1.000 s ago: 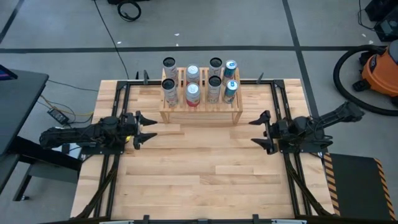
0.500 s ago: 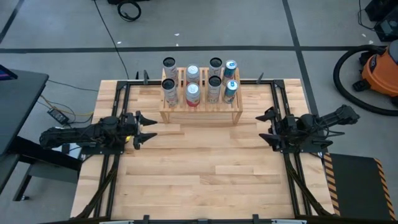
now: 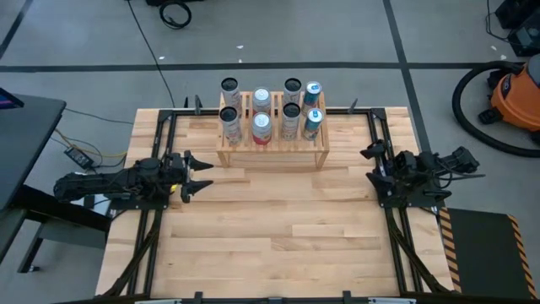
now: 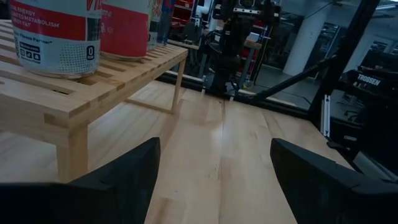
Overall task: Place canned beverage on shelf
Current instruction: Return to Home Position
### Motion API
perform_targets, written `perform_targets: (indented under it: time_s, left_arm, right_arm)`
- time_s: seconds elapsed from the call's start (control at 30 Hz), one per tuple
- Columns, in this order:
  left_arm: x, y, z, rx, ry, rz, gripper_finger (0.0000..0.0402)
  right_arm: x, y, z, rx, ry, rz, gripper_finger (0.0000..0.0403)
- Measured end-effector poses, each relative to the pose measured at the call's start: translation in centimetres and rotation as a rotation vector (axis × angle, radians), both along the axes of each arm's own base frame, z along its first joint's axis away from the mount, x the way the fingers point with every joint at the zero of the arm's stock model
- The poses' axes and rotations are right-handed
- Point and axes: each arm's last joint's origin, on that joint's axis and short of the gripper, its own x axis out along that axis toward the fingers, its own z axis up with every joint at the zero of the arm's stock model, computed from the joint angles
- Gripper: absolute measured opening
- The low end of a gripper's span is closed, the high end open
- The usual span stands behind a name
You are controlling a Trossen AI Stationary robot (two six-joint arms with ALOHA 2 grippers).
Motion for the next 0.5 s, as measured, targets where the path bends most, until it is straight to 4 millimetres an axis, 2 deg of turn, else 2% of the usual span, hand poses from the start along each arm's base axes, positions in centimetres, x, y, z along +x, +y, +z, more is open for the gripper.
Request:
perform_targets:
  time_s: [0.33, 0.5]
  left_arm:
    - [0.0, 0.0, 0.0, 0.0, 0.0, 0.0, 0.0307]
    - [0.0, 0.0, 0.0, 0.0, 0.0, 0.0, 0.0307]
  right_arm:
    - [0.2, 0.1, -0.3, -0.012, 0.038, 0.0, 0.0352]
    - [1.0, 0.3, -1.7, -0.06, 0.198, 0.0, 0.0352]
